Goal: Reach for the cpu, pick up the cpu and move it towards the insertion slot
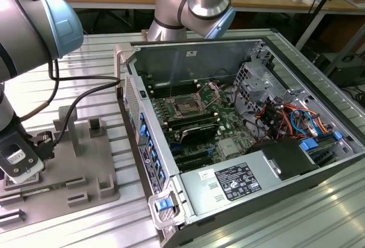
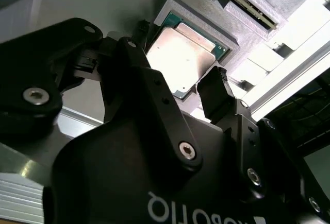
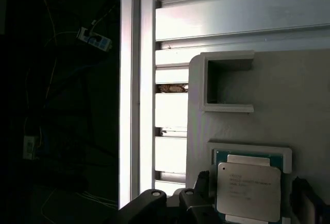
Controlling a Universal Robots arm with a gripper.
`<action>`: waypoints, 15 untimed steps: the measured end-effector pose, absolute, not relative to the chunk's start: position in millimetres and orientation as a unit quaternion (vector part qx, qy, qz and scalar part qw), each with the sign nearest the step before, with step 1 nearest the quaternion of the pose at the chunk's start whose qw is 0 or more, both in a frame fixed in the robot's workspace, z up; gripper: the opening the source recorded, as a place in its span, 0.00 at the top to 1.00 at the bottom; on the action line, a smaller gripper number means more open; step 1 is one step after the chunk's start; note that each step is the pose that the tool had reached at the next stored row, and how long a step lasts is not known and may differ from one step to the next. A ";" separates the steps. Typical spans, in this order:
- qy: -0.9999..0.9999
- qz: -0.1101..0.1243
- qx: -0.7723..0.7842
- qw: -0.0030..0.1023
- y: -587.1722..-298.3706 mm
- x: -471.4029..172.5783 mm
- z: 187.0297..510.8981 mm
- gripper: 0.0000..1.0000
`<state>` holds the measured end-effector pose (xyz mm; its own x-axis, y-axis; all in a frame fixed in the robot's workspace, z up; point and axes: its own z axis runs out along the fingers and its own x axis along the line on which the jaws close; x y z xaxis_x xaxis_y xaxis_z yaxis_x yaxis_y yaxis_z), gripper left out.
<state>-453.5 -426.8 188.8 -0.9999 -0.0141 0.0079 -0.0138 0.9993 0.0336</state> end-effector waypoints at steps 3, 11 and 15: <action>-1.000 -0.017 0.007 0.004 -426.8 -453.5 188.7 0.34; -1.000 -0.017 0.007 0.004 -426.8 -453.5 188.6 0.45; -1.000 -0.017 0.007 0.004 -426.8 -453.5 195.7 0.45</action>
